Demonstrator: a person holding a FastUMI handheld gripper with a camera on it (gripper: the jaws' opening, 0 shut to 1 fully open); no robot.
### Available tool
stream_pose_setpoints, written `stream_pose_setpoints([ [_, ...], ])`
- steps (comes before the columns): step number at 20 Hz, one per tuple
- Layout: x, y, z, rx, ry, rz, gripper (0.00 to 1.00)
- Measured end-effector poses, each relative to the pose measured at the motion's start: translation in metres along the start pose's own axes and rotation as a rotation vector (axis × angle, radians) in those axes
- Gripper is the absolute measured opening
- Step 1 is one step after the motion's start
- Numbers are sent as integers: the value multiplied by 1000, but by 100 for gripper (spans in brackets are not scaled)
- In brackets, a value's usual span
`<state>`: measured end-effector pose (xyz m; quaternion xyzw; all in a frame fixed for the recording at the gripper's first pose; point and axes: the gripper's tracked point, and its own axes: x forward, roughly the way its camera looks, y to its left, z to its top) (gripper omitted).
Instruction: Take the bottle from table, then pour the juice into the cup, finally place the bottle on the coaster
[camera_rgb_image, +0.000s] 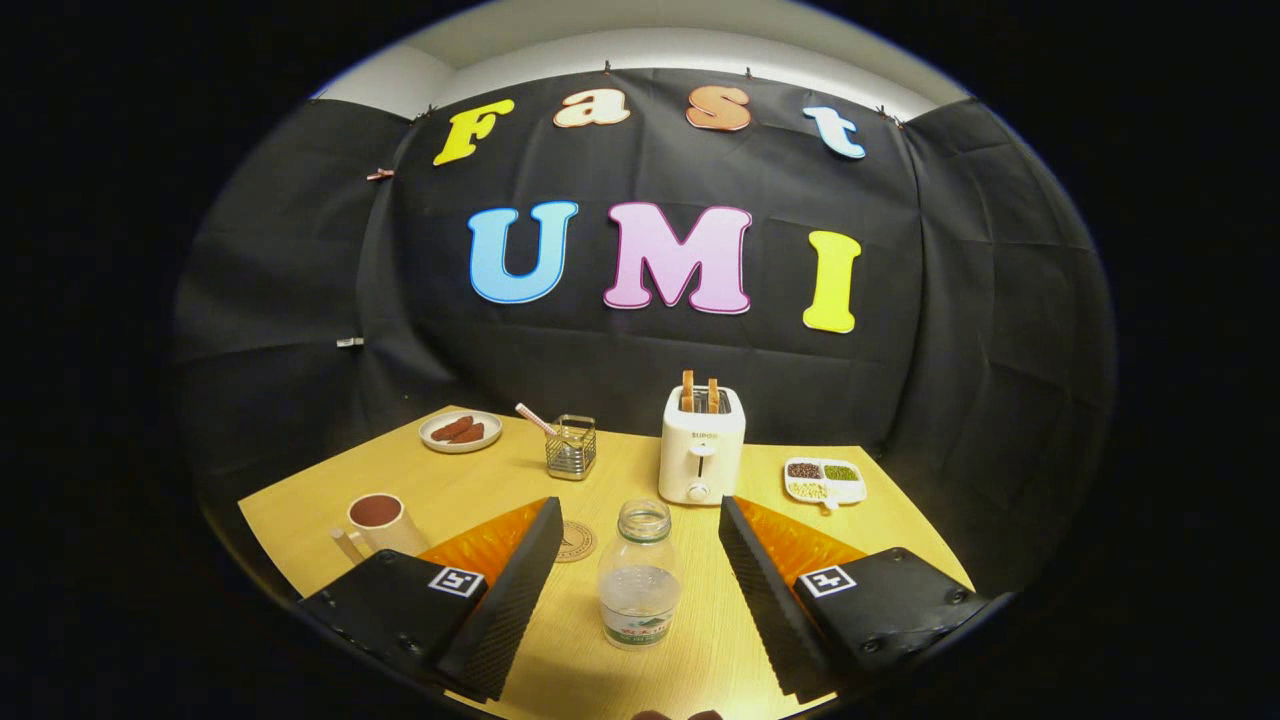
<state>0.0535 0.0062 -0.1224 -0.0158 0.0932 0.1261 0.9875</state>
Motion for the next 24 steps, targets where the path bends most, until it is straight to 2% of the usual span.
stream_pose_setpoints([
  [13,41,-7,-74,27,49,-43,98],
  [24,62,2,-102,-2,14,5,98],
])
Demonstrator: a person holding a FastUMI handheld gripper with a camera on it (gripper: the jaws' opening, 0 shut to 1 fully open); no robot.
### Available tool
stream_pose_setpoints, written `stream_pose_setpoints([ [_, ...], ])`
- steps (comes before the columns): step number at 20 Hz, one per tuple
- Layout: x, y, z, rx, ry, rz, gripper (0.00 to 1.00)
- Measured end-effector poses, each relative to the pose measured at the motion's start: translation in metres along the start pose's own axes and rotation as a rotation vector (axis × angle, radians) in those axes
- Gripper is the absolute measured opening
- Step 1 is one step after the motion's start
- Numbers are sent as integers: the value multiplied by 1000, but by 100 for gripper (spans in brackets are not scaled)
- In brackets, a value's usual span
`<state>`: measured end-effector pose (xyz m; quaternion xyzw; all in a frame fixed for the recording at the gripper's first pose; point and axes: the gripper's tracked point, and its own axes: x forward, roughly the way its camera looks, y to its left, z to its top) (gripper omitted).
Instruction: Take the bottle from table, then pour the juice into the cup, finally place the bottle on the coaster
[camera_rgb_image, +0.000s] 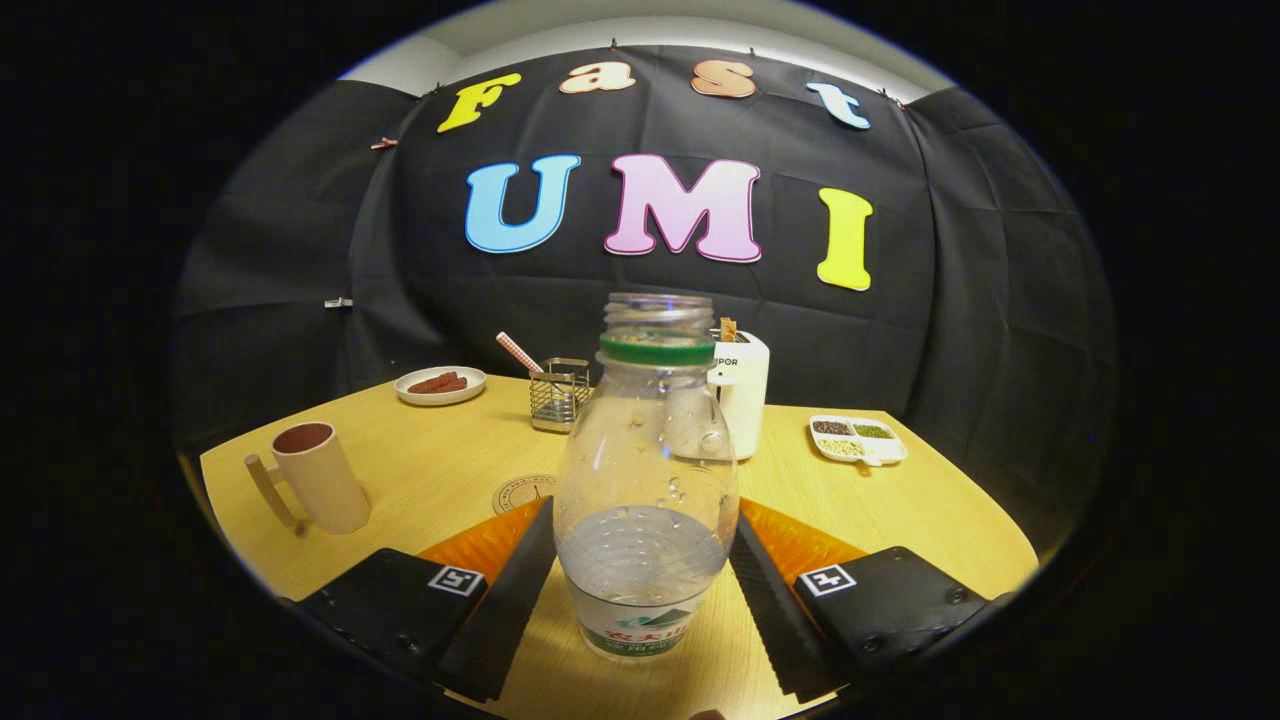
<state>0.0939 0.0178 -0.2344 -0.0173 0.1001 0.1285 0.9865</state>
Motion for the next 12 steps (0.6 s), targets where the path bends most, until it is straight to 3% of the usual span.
stream_pose_setpoints([
  [5,-2,-4,-5,10,-10,-18,95],
  [8,-2,-2,-4,15,-19,-15,82],
  [12,-2,-2,-6,41,-16,-18,82],
])
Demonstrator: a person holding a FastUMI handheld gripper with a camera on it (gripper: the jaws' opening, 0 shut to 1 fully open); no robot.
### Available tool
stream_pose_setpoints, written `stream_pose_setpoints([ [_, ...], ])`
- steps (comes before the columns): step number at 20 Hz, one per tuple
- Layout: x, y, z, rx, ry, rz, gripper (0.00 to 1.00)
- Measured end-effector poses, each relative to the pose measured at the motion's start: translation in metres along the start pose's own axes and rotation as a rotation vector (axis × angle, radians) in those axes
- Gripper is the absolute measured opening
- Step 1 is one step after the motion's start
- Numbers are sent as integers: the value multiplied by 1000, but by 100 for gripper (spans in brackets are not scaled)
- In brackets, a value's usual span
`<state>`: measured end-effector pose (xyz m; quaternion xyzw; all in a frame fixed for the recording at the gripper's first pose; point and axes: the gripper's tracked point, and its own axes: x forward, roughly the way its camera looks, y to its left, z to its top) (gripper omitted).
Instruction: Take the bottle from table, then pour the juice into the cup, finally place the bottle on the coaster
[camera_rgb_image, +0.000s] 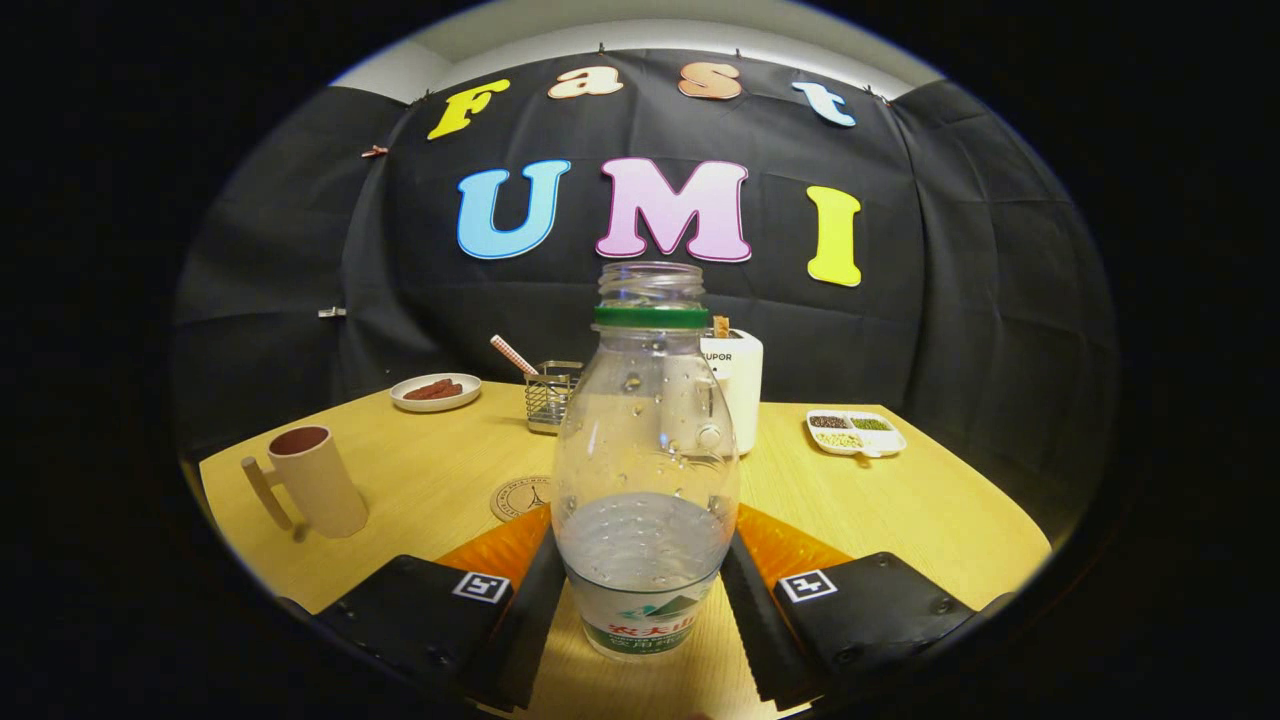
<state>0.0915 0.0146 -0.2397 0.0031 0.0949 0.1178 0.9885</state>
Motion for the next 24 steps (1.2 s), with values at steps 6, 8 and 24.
stream_pose_setpoints([
  [6,2,4,3,-23,-2,3,76],
  [8,2,10,1,-38,6,25,74],
  [24,19,103,43,-458,-10,222,71],
])
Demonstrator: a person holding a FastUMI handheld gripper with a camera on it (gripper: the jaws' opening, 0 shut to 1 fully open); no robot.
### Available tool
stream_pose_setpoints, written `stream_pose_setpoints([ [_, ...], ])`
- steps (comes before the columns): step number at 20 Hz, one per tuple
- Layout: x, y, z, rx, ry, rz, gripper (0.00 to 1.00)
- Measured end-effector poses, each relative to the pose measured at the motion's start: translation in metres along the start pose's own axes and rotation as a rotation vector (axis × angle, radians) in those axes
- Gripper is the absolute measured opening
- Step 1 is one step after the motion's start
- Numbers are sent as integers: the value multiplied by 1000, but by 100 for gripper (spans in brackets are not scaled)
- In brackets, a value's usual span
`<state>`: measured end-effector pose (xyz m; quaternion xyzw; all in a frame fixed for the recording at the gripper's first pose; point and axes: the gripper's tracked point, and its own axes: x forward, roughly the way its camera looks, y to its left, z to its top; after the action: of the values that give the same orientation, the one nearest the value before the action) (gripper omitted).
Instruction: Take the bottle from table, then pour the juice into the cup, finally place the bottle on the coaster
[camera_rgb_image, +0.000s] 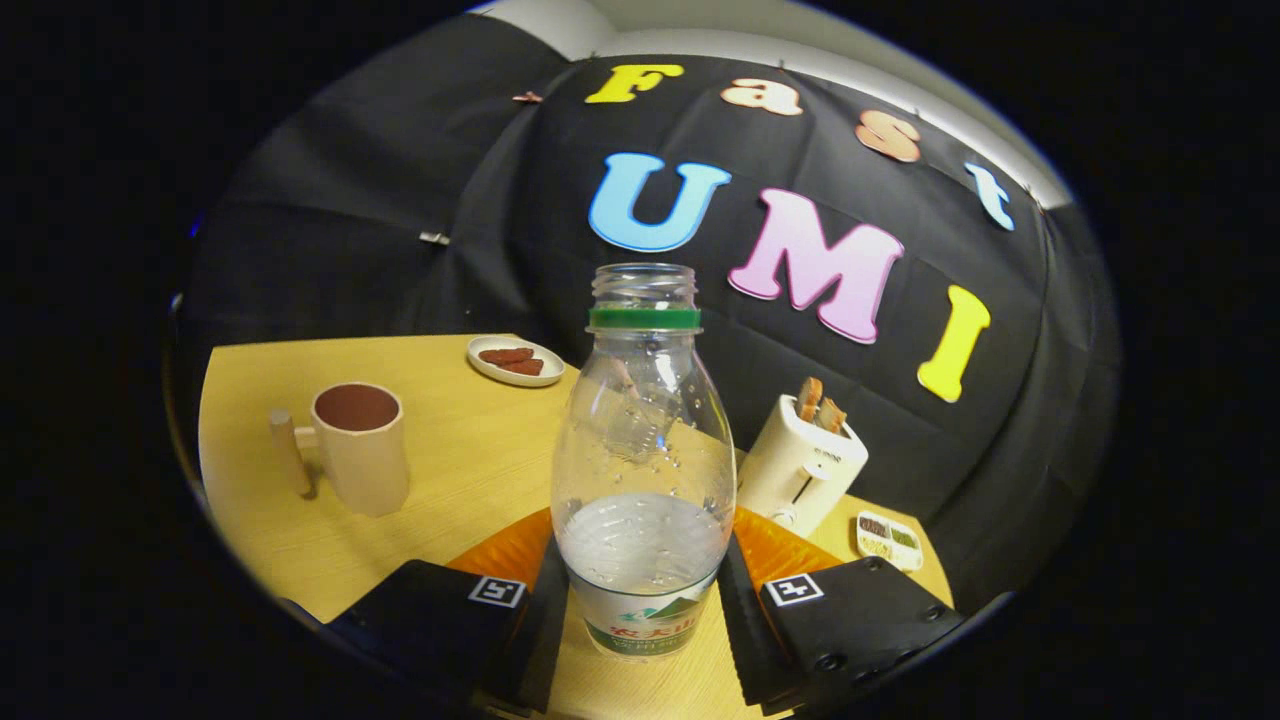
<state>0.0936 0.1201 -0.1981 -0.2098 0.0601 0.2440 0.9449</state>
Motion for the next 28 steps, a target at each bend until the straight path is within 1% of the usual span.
stream_pose_setpoints([
  [7,27,53,31,-332,-21,70,71],
  [10,38,69,28,-428,-13,100,71],
  [13,44,81,26,-488,-1,112,71],
  [19,60,83,30,-632,18,105,72],
  [25,63,83,28,-792,34,117,71],
  [28,65,79,24,-895,55,110,71],
])
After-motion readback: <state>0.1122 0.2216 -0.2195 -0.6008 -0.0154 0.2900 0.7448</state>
